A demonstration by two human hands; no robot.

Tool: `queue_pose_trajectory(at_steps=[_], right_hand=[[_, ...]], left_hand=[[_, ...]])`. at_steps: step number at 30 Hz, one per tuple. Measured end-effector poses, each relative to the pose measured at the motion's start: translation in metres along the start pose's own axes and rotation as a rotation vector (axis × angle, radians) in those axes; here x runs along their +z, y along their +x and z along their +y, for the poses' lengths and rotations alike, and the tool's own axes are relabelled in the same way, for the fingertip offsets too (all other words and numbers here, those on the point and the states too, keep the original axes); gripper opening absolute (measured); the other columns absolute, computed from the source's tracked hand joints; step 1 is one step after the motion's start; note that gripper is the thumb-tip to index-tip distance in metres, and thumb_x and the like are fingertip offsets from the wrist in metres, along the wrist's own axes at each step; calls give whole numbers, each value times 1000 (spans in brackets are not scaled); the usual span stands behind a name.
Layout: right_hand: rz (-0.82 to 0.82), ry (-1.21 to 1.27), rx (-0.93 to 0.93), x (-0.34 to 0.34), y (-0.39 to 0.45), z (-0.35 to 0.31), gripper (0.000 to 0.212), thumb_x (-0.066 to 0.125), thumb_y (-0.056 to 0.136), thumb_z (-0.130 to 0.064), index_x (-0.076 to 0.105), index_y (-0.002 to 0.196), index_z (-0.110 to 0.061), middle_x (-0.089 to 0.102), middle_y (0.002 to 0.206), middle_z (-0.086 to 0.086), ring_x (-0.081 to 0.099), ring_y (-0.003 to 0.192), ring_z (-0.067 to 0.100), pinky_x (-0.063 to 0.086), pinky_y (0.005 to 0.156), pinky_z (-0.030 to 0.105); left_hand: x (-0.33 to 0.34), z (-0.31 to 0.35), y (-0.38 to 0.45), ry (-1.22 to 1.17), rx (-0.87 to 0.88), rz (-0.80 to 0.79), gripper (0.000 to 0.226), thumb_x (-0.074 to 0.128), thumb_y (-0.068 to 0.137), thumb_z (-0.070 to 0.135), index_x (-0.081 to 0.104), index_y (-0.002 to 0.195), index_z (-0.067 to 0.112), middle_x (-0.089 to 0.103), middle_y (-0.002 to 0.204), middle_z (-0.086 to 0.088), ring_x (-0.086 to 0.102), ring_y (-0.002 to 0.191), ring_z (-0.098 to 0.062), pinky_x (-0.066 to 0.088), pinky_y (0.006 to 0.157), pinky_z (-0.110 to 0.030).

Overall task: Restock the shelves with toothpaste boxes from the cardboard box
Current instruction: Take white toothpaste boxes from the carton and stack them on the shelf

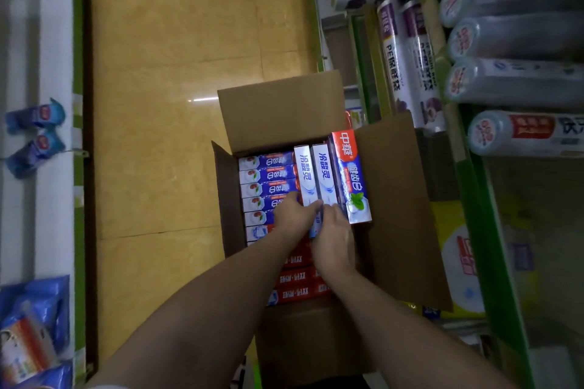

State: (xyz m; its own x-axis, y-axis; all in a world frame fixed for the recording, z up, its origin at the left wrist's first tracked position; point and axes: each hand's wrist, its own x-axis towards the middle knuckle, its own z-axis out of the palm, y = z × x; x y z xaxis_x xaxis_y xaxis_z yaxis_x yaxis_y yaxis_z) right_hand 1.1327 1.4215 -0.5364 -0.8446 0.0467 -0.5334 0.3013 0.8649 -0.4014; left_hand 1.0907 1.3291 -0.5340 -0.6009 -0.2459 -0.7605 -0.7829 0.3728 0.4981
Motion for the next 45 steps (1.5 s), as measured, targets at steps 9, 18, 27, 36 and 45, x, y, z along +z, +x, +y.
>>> queue_pose_trajectory(at_steps=[9, 18, 27, 36, 45], right_hand=[[46, -22, -34, -1, -2, -2, 47, 55, 95, -19, 46, 140, -12, 46, 143, 11, 42, 132, 28, 38, 109, 39], [87, -291, 2, 1, 1, -18, 58, 54, 95, -23, 31, 148, -14, 35, 149, 18, 43, 124, 30, 39, 101, 38], [162, -270, 62, 28, 5, -17, 68, 68, 89, -22, 34, 147, -11, 35, 144, 24, 41, 119, 33, 46, 93, 39], [216, -206, 130, 29, 21, -32, 66, 64, 93, -27, 30, 148, -14, 41, 130, 18, 42, 111, 31, 42, 92, 40], [78, -120, 37, 25, 17, -19, 78, 57, 96, -22, 9, 157, -23, 40, 138, 19, 47, 121, 33, 44, 97, 43]], left_hand=[[-6, -7, 5, 62, 12, 86, 36, 77, 85, 37, 72, 109, 10, 75, 109, -5, 70, 98, -20, 56, 80, -30], [-22, -17, -18, -45, 40, 295, 44, 62, 95, 47, 56, 126, 16, 66, 121, -2, 65, 107, -17, 58, 86, -38], [-33, -22, -25, -123, -6, 250, 38, 57, 101, 38, 49, 131, 15, 62, 123, -3, 59, 87, -9, 50, 64, -19], [-34, -27, -32, -188, -5, 265, 43, 61, 99, 39, 50, 132, 15, 63, 128, -4, 61, 99, -11, 54, 73, -24], [-40, -35, -36, -135, 21, 237, 53, 70, 95, 28, 44, 140, 17, 59, 135, -5, 61, 116, -16, 49, 74, -22]])
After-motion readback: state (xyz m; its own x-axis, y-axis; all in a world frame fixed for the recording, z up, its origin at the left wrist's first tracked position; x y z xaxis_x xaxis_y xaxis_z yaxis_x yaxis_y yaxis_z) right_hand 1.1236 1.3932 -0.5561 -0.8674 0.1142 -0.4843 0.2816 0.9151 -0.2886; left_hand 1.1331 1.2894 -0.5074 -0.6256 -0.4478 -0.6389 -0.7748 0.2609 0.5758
